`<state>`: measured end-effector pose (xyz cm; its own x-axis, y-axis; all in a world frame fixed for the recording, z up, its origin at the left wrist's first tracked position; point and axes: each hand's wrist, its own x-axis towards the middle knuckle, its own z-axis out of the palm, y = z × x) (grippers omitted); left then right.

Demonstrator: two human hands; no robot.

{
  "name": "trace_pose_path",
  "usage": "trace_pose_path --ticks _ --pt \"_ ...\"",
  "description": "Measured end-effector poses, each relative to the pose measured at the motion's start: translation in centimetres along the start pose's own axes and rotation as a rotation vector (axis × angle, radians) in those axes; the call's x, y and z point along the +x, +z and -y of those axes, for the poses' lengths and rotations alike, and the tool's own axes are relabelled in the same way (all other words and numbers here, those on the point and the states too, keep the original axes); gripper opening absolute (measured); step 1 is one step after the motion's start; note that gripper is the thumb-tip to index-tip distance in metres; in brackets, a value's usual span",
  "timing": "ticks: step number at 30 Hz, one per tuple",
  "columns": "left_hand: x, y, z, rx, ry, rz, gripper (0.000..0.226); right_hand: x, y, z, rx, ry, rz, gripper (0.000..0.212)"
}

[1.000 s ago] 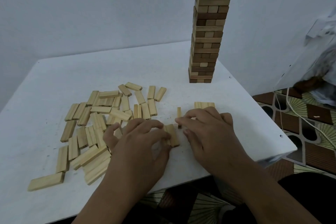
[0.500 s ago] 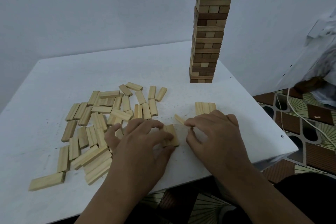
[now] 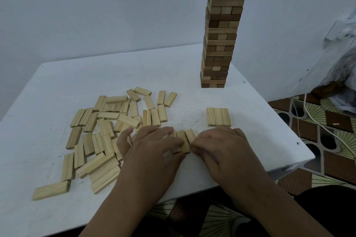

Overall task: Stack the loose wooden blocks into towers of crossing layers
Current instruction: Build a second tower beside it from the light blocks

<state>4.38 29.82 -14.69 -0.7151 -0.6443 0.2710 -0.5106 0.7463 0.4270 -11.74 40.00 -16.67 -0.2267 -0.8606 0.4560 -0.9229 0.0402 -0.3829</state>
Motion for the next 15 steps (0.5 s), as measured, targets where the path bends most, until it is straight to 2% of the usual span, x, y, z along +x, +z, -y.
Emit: trace_pose_path --ticks 4,6,15 --pt "-0.1 -0.1 0.1 0.015 0.021 -0.044 0.057 0.1 -0.1 -0.1 0.004 0.0 0.012 0.028" --pt "-0.2 -0.2 0.5 0.02 0.0 -0.025 0.062 0.0 0.0 -0.2 0.015 0.004 0.035 0.028" --pt "0.0 0.6 1.3 -0.026 0.004 -0.008 0.037 0.1 0.9 -0.2 0.022 0.009 0.009 0.024"
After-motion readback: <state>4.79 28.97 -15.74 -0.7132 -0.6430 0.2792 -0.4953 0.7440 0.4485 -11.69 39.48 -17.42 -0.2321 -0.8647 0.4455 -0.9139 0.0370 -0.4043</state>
